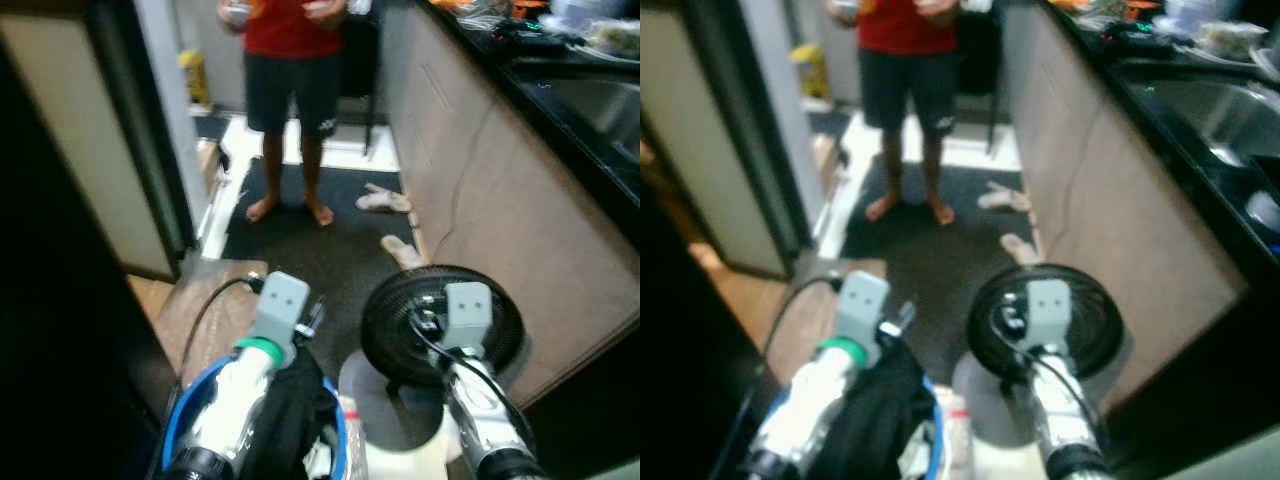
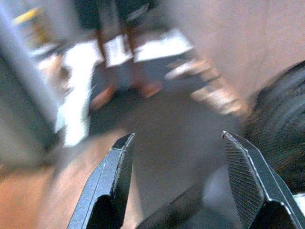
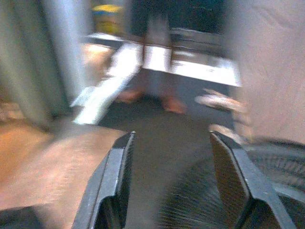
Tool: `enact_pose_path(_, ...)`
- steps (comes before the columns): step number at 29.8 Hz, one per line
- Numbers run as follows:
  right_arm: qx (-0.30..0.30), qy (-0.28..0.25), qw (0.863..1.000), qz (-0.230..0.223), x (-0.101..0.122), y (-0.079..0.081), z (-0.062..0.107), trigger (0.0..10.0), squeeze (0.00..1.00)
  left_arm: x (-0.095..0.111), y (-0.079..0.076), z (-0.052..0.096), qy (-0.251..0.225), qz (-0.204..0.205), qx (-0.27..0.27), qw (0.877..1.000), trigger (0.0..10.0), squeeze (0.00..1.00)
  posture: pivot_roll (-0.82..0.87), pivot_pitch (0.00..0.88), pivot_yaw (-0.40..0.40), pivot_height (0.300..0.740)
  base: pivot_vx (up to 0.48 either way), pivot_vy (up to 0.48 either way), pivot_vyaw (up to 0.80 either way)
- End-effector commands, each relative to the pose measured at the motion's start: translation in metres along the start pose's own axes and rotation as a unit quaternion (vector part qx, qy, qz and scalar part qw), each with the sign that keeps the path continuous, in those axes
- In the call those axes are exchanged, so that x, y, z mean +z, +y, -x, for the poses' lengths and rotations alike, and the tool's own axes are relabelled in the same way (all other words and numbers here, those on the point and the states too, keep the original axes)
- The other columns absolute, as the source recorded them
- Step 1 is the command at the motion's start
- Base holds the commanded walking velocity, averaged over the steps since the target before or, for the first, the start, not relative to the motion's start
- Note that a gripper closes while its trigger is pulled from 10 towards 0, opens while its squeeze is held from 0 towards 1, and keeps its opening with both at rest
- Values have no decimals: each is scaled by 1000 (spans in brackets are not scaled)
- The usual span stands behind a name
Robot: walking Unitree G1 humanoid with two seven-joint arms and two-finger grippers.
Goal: Clothes washing
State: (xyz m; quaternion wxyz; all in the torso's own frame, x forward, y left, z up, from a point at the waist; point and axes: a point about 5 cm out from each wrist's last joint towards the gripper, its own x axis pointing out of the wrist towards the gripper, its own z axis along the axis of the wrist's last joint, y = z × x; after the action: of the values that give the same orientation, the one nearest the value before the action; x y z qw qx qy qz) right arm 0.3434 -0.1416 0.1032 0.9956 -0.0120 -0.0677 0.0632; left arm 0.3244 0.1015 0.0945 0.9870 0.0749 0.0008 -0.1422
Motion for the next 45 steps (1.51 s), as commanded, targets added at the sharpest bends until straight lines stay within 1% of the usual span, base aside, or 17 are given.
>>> enact_pose_path(1,-17,30,999,2,-14,-12,11,10000,0,2,-11,-2,1,4,-17,1000,10000,0,-2,16,23,740,0,0,0)
enact_pose_path(45,-1,43,999,-3,-20,-6,15,10000,0,-1,-7,1,7,-4,-5,1000,10000,0,3,21,21,740,0,0,0)
